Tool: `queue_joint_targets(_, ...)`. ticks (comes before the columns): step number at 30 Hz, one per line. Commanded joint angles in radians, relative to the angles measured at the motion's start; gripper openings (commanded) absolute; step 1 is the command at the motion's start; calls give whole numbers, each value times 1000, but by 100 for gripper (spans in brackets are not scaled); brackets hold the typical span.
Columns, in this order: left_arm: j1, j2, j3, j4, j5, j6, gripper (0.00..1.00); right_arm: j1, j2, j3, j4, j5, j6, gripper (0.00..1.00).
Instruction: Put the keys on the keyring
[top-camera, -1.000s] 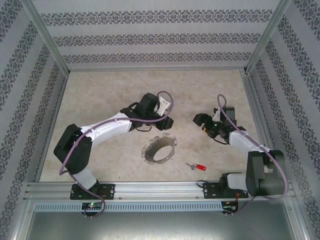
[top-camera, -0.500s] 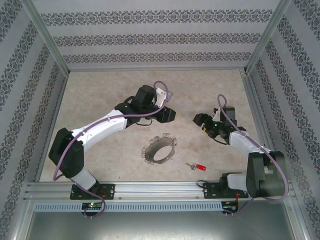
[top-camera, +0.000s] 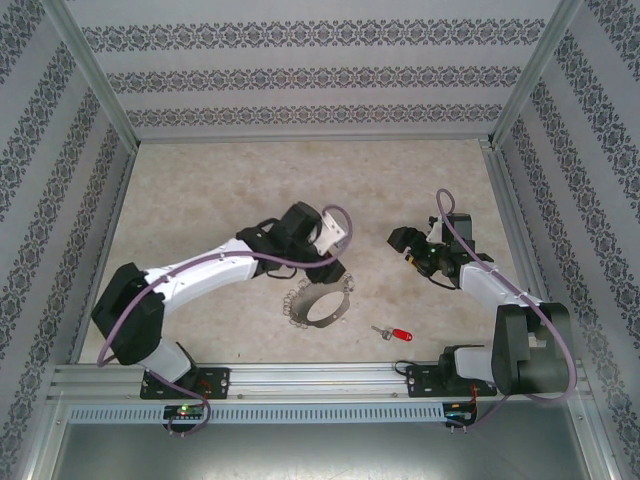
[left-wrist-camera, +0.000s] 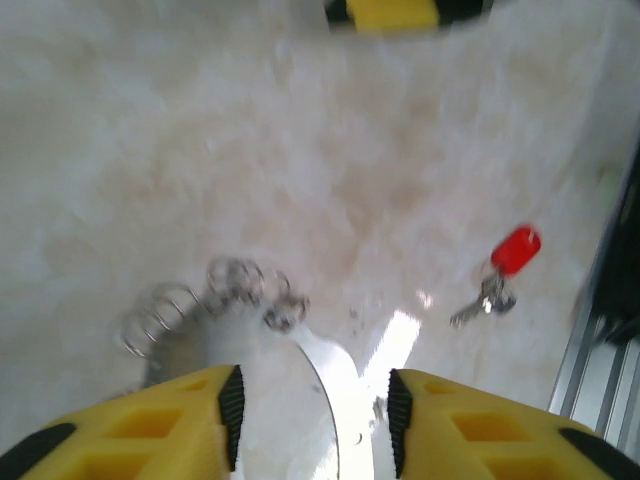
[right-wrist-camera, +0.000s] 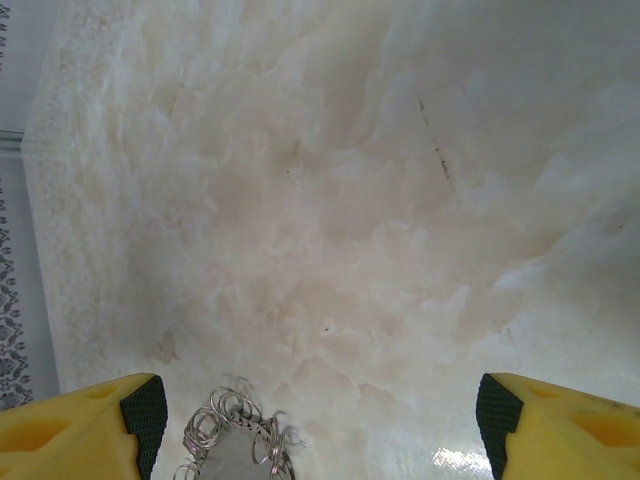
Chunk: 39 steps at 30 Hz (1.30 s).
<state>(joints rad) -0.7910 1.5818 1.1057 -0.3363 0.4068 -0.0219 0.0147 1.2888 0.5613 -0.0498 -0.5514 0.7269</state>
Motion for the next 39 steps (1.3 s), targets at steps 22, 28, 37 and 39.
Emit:
queue_joint_targets(22,-90,210,-16,89,34,19,29,55,-35,-75,27,-14,9,83)
queue_joint_targets(28,-87,243,-15,160,65,-27,29,110,-53,-75,8,1,15,83)
queue_joint_targets(37,-43,293,-9,289,181,-136,30,130,-68,-70,-15,19,24,83)
queue_joint_targets(39,-29,299,-15,326,197,-164,30,129,-66,-66,-17,22,25,83)
